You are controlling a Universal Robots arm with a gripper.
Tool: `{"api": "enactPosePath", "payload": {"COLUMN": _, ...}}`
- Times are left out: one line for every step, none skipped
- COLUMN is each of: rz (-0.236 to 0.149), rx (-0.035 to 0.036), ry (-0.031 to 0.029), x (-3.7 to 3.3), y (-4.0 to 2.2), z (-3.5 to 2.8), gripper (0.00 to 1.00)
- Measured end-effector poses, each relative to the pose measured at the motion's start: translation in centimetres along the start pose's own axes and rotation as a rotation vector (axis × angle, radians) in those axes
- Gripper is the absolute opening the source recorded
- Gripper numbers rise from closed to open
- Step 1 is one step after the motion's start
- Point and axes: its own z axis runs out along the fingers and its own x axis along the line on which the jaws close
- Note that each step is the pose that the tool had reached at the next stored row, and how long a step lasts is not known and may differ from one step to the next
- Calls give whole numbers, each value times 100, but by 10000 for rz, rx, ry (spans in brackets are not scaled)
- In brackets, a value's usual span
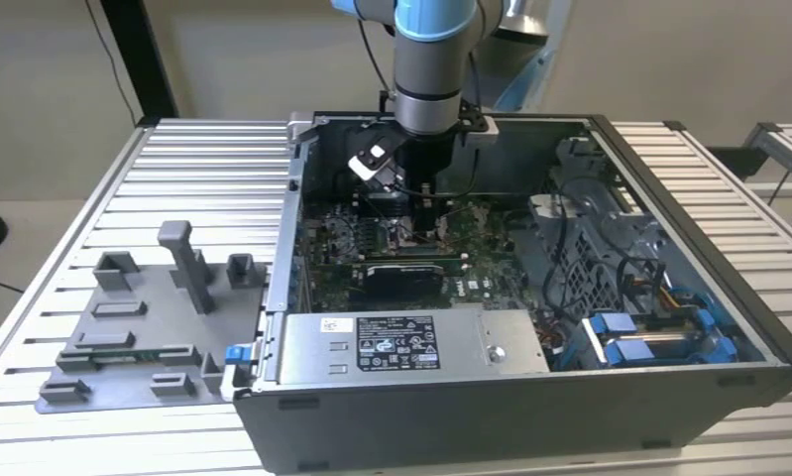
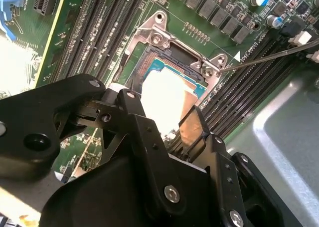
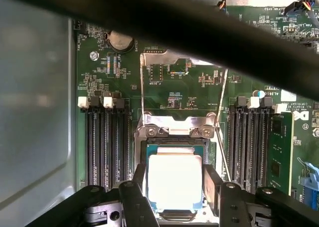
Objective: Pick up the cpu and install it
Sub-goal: 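Close the cpu cover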
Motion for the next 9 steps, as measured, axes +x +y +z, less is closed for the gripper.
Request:
{"api": "enactPosePath", "payload": {"rz": 0, "rx": 0, "ry": -1, "x": 0, "y": 0, "z": 4, "gripper": 0}}
{"api": "enactPosePath", "payload": {"rz": 0, "rx": 0, "ry": -1, "x": 0, "y": 0, "z": 7, "gripper": 0}}
{"api": "enactPosePath", "payload": {"rz": 0, "rx": -1, "ry": 1, "x": 0, "y": 0, "z": 11, "gripper": 0}}
{"api": "enactPosePath", "payload": {"rz": 0, "rx": -1, "ry": 0, "x": 0, "y": 0, "z": 17, "gripper": 0}}
{"api": "enactPosePath", "payload": {"rz": -1, "rx": 0, "ry": 0, "x": 0, "y": 0, "z": 21, "gripper": 0}}
{"api": "enactPosePath", "payload": {"rz": 0, "rx": 1, "ry": -1, "x": -1, "y": -1, "z": 24, "gripper": 0}}
{"api": "enactPosePath", "payload": {"rz": -1, "rx": 2, "ry": -2, "x": -1, "y": -1, "z": 25, "gripper": 0}}
{"api": "enactPosePath", "payload": {"rz": 0, "rx": 2, "ry": -3, "x": -1, "y": -1, "z": 26, "gripper": 0}}
{"api": "enactPosePath", "payload": {"rz": -1, "rx": 1, "ry": -2, "x": -1, "y": -1, "z": 27, "gripper": 0}}
